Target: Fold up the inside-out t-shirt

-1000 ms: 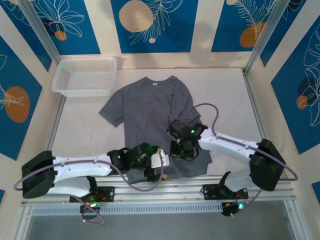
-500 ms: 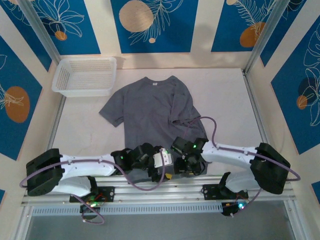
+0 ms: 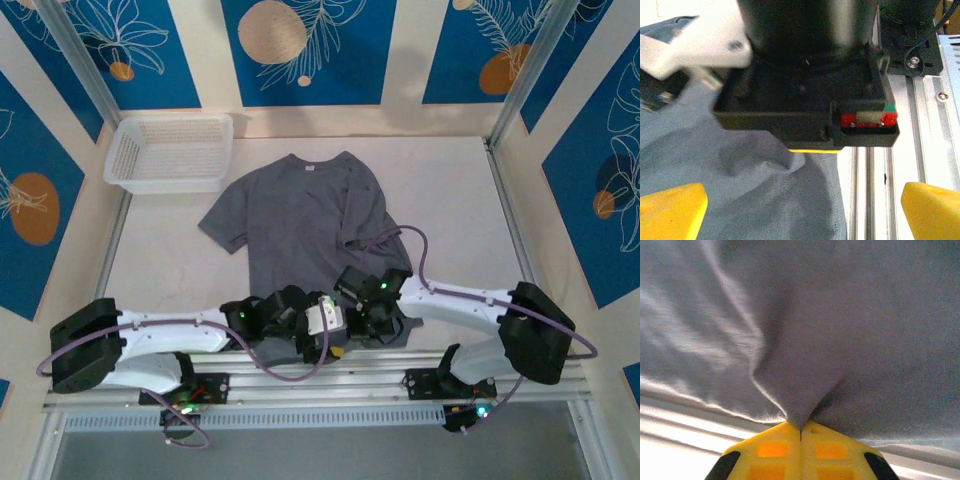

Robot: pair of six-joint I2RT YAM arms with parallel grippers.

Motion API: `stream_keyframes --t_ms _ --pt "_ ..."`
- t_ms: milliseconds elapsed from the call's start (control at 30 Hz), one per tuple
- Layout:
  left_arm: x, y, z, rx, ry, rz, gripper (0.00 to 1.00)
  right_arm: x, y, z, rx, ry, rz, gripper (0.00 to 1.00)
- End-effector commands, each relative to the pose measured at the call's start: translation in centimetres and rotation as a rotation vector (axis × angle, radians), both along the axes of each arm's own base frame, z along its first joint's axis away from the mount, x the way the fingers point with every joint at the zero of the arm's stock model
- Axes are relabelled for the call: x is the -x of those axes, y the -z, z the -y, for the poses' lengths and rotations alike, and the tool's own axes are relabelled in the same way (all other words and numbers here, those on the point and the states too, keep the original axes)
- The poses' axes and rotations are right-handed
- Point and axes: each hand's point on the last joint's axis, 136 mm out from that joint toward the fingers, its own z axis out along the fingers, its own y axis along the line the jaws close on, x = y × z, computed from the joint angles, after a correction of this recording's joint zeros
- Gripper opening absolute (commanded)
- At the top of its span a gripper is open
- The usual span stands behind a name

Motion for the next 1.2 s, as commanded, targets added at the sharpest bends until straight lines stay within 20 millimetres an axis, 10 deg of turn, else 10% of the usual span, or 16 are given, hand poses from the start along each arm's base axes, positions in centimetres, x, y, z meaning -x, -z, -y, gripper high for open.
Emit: stream_keyframes --t_ms 0,400,800,867,1033,1167 --pt "0.6 0.5 0.4 0.007 0.025 -0.030 0.99 -0.7 -2.4 -0.4 -0.055 -0.006 0.021 0.00" --pt "-5.4 6.3 1.0 -0.128 -0.246 0.145 0.95 -2.1 -5.0 -1.8 -0.246 0.090 -0.045 0.06" --pt "-6.7 5.6 -0.6 -0.120 -0.361 0.148 0.17 -3.6 -7.0 -0.9 -0.311 0.138 0.030 0.07" --pt "-5.8 5.4 -0.2 -0.078 -0.308 0.110 0.23 -4.0 -7.9 -1.2 -0.366 0.139 0.056 0.08" --pt "-4.4 5.9 0.8 -0.053 -0.235 0.031 0.75 -4.4 -10.0 -2.7 -0.522 0.124 0.078 0.08" --pt "-6.9 6.2 -0.1 -0.078 -0.381 0.081 0.78 -4.3 -10.5 -3.0 -0.559 0.123 0.078 0.08"
